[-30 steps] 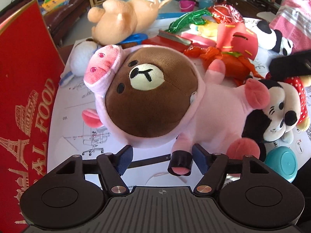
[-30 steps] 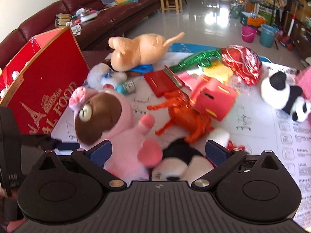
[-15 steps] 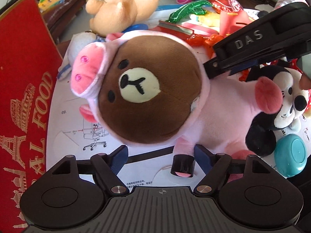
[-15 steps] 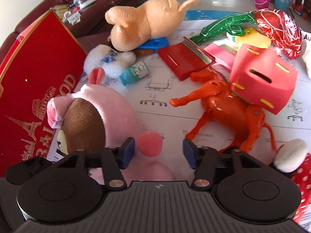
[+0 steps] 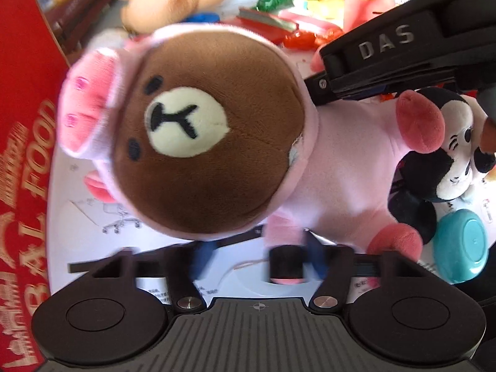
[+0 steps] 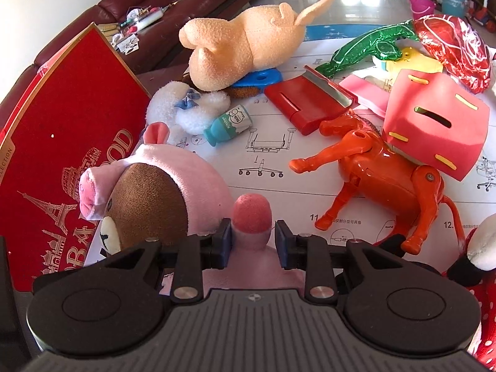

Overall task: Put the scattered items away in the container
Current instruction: 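Lift the pink-suited bear with both tools and carry it into the red box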

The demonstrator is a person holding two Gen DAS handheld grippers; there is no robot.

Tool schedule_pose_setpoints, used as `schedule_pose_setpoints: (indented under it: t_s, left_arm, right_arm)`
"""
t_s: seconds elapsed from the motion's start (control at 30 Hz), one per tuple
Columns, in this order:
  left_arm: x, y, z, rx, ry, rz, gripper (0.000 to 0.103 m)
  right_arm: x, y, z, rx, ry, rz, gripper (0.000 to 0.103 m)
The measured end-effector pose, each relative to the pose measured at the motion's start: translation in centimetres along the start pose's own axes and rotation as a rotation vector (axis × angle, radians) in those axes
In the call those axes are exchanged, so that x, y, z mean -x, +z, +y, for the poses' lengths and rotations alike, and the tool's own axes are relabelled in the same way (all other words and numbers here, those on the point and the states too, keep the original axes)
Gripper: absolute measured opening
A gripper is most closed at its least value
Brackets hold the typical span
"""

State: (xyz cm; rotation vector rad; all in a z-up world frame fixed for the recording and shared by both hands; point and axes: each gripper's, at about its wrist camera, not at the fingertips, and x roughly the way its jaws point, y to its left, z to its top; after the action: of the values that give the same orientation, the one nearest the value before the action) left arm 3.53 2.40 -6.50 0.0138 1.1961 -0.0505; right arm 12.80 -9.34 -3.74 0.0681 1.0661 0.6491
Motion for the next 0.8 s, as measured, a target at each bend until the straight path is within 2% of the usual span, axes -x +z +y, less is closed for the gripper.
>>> schedule_pose_setpoints:
  t_s: [0.13, 0.27, 0.33, 0.43, 0.63, 0.7, 0.77, 0.8]
  left_arm:
    - [0.3, 0.0, -0.3, -0.024, 0.019, 0.008, 0.051]
    - [0.4, -0.6, -0.4, -0.031, 0.021, -0.011, 0.051]
    - [0.5, -0.7, -0.4, -0.023, 0.015, -0.003, 0.059]
    - [0.3, -0.1, -0.7, -0.013, 0.014, 0.008, 0.065]
    - [0.1, 0.4, -1.1, 0.021, 0.035, 0.013, 0.063]
    - [0.2, 0.3, -1.1, 0.04, 0.045, 0.015, 0.053]
    - [0.6, 0.2, -1.4, 0.055, 0.033, 0.014, 0.021]
    - [0.9, 0.0, -1.7, 0.058, 0.031, 0.018, 0.018]
  right_arm:
    - [0.3, -0.2, -0.3, -0.009, 0.017, -0.004, 0.034]
    - [0.1, 0.4, -0.8, -0.042, 0.038, 0.012, 0.034]
    - [-0.3, 0.5, -0.9, -0.045, 0.042, 0.013, 0.034]
    - [-0.6, 0.1, -1.0, -0.053, 0.054, 0.004, 0.029]
    - [-0.5, -0.7, -1.1, -0.071, 0.048, -0.03, 0.031]
    - [-0.4, -0.6, -0.9, -0.065, 0.035, -0.028, 0.029]
    - [-0.1, -0.6, -0.1, -0.027, 0.02, -0.032, 0.023]
    - [0.2, -0.7, 0.4, -0.004, 0.019, -0.033, 0.022]
